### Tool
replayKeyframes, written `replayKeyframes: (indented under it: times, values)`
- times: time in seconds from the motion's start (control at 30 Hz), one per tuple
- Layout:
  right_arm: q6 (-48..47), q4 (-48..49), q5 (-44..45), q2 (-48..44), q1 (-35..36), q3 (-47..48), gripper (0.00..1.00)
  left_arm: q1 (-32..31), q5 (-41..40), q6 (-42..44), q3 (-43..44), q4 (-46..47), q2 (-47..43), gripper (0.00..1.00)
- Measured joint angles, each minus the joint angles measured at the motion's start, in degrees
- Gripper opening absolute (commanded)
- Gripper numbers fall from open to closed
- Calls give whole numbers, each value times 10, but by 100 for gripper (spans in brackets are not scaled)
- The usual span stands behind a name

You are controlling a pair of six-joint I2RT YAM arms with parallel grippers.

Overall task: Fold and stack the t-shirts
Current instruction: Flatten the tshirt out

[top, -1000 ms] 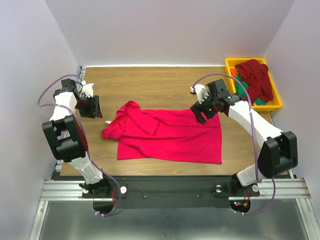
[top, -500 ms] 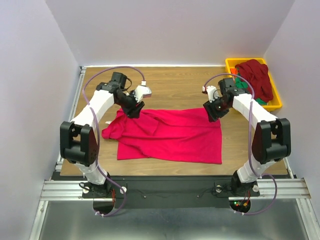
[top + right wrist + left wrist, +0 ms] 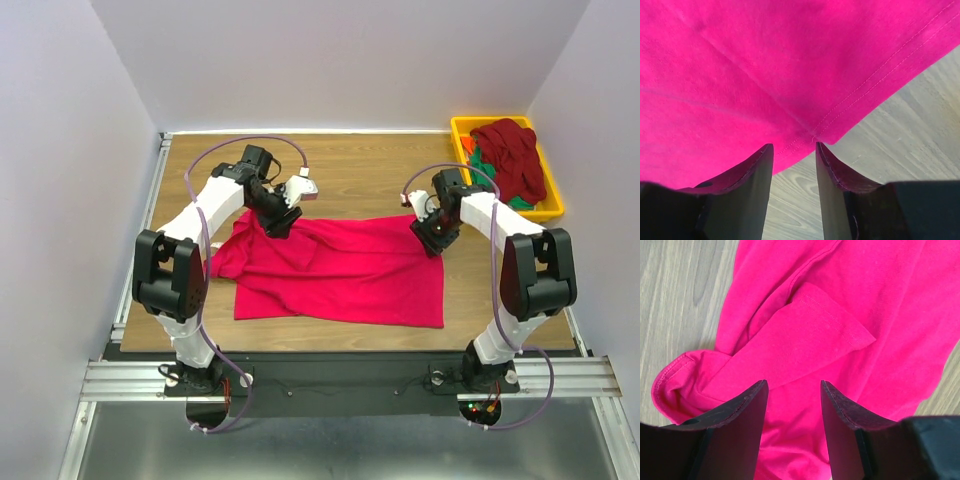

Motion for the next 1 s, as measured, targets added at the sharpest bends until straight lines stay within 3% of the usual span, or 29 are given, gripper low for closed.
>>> replayKeyframes:
  times: [0.43,0.57,0.8,1.0]
  values:
    - [-34,24,30,30,0,-5,39,-2,-11,-3,8,1,0,58]
    - [-43,32,33,33,0,-17,30,-2,-14,-3,10,1,0,57]
    - [-51,35,40,33,0,-26,0,-2,-23,-4,10,17,1,57]
    - [-38,31,40,28,0,-7,1,-6,-24,-3,10,36,16,60]
